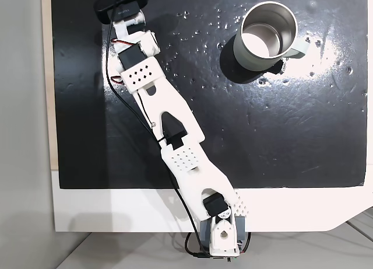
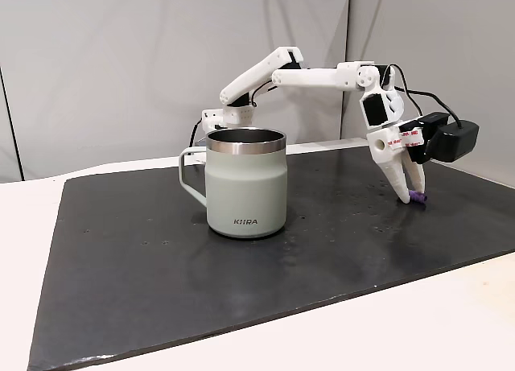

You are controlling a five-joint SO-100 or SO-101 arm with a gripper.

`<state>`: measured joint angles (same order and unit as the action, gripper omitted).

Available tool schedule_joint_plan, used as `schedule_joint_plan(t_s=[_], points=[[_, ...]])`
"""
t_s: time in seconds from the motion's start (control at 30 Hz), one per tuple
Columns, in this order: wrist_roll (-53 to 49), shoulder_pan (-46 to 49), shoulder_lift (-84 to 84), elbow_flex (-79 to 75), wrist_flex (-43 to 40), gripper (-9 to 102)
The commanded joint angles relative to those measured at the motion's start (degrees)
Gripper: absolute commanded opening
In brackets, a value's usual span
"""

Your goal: Grasp a pengrip and put it in the cup.

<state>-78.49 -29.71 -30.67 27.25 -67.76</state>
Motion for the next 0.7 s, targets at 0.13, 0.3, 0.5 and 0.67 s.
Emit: schedule_joint_plan(t_s=[0.13, 0.3, 0.5, 0.67], points=[[-0.18, 0.53, -0.18, -2.99, 2.55, 3], [0.26, 0.79, -0.09, -2.29, 3.34, 2], [3.52, 0.7, -1.32, -2.02, 2.99, 1], [7.73, 0.7, -9.84, 1.58, -1.76, 1]])
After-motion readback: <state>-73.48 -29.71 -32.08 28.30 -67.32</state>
